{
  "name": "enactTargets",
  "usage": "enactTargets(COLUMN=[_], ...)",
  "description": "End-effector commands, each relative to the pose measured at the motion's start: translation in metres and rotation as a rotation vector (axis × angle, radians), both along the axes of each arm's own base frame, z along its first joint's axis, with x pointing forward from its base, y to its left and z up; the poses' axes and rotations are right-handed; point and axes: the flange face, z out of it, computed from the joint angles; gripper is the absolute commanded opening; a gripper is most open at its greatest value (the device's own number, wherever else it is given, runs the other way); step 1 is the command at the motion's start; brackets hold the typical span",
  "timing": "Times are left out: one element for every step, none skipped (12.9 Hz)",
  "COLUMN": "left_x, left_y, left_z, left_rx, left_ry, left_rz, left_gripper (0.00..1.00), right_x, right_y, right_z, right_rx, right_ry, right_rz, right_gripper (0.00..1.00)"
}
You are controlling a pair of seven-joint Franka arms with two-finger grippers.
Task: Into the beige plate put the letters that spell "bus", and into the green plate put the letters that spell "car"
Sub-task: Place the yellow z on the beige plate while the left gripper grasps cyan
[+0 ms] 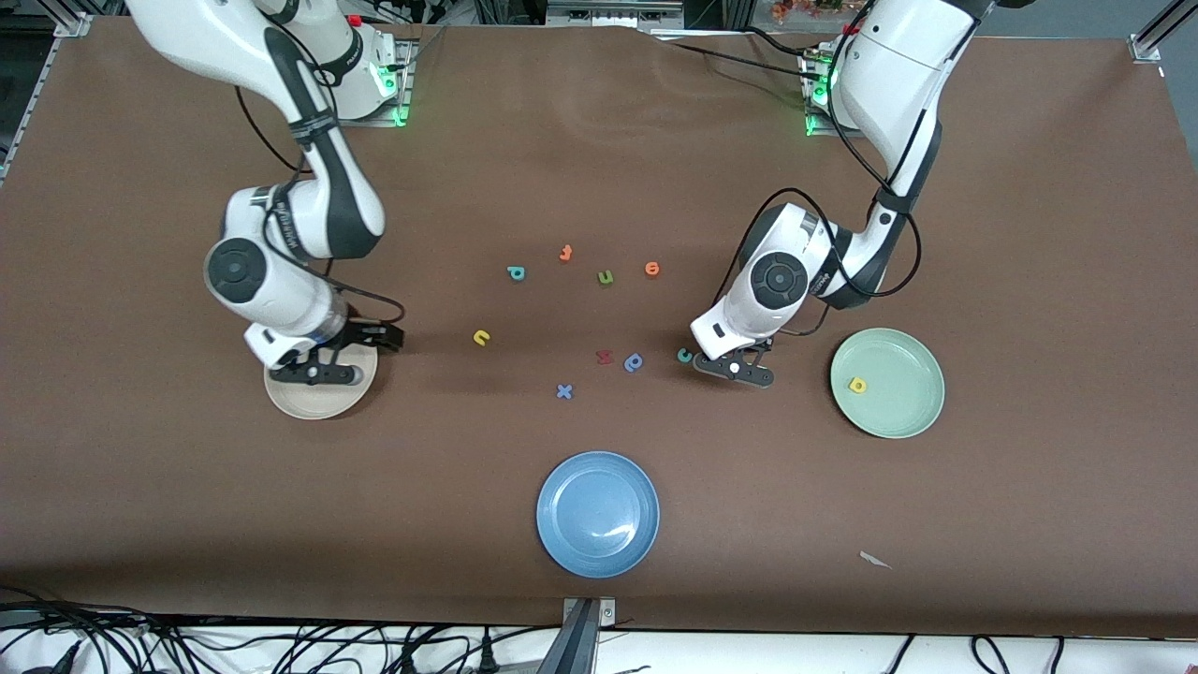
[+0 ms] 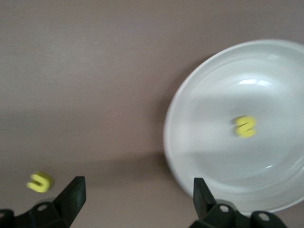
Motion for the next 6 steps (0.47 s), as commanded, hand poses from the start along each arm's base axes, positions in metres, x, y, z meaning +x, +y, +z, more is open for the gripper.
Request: enactTargets(left_x=[0.002,0.005,0.013,0.024,0.031,0.037], left_y=[0.002,0.009,0.022,0.044,0.063,0.085], left_z=[0.022,0.036,0.05,0.056,0.062,0.068], left_rx=[0.018,0.03,0.044,0.053,0.054,0.058], left_ry=[-0.018,-0.009,-0.019,-0.025,-0.02,-0.005], left_rz=[-0.012,-0.008,-0.024,-0.022,-0.035,-0.052], left_gripper=[0.05,0.05,0.06,0.06,0.06,0.07], right_x=[-0.014,-0.022,-0.027,-0.031,-0.034,-0.036], right_y=[0.056,0.079,0.099,0.111,0.121,0.131], right_z=[-0.015,-0.021,-0.031,-0.044,-0.053,-0.061], right_rx=[0.008,0.006,-0.001,-0.006,-0.01,-0.015], right_ry=[-0.007,-0.018,-0.031,-0.033,-0.038,-0.036], right_rz=[-0.148,-0.187,-0.206,-0.224,-0.246,-0.257], right_gripper=[1.0,1.0,1.0,1.0,1.0,0.99])
